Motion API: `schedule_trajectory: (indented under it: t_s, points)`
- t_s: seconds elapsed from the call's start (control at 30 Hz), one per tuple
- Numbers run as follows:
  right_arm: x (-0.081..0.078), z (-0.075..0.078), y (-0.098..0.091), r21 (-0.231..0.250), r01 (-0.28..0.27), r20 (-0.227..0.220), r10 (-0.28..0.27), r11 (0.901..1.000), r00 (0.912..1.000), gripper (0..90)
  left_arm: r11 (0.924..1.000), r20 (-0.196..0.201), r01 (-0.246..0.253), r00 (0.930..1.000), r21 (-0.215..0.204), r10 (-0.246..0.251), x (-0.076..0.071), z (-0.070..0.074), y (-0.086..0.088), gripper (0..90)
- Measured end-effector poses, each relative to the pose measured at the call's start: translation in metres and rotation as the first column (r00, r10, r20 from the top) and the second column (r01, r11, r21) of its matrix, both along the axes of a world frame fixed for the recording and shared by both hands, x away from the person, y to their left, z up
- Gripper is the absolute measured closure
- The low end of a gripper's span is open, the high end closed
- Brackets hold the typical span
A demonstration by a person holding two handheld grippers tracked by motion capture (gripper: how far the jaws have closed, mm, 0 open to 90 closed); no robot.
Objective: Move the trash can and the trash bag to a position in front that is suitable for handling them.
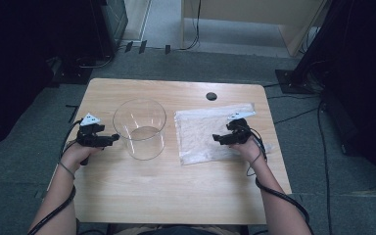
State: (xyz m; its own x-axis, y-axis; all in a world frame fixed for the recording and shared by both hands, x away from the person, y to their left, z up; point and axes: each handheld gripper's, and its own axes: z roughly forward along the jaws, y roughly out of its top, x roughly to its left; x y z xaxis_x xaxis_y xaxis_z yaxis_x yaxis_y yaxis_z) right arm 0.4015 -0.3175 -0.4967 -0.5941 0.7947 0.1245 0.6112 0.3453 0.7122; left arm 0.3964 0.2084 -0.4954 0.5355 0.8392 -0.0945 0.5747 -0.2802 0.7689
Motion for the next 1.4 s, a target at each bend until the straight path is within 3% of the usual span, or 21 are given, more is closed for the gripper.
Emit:
schedule_trajectory:
  t_s: [0.17, 0.23, 0.6, 0.8, 1.0, 1.2, 1.4]
  points:
    - [0.0, 0.002, -0.01, -0.02, 0.009, 0.002, -0.009, 0.9998, 1.0, 16.5, 0.9997, 0.025, 0.011, 0.9996, 0.02, -0.012, 0.0, 0.004, -0.005, 18.9]
    - [0.0, 0.001, -0.013, -0.025, 0.016, -0.001, -0.016, 0.9996, 0.9999, 16.4, 0.9998, 0.029, 0.019, 0.9994, 0.007, -0.019, 0.0, 0.005, -0.007, 18.9]
    - [0.003, -0.003, -0.03, -0.023, 0.045, 0.015, -0.045, 0.9987, 0.9989, 16.4, 0.9997, 0.026, 0.025, 0.9993, 0.004, -0.025, -0.001, 0.006, -0.01, 22.7]
    - [0.005, -0.006, -0.038, -0.012, 0.09, 0.017, -0.09, 0.9959, 0.9958, 16.4, 0.9993, 0.027, 0.037, 0.999, 0.001, -0.037, -0.001, 0.006, -0.014, 22.9]
    - [0.01, -0.014, -0.045, -0.031, 0.127, 0.011, -0.127, 0.9914, 0.9919, 16.4, 0.9989, 0.029, 0.046, 0.9985, 0.007, -0.046, -0.001, 0.007, -0.017, 23.4]
    - [0.011, -0.021, -0.044, -0.043, 0.117, 0.001, -0.117, 0.9922, 0.9931, 16.3, 0.9981, 0.024, 0.061, 0.9979, 0.009, -0.061, -0.002, 0.007, -0.021, 23.4]
    - [0.011, -0.024, -0.042, -0.077, 0.107, 0.044, -0.104, 0.9912, 0.9936, 15.8, 0.9973, 0.016, 0.073, 0.9972, 0.007, -0.073, -0.002, 0.008, -0.027, 23.7]
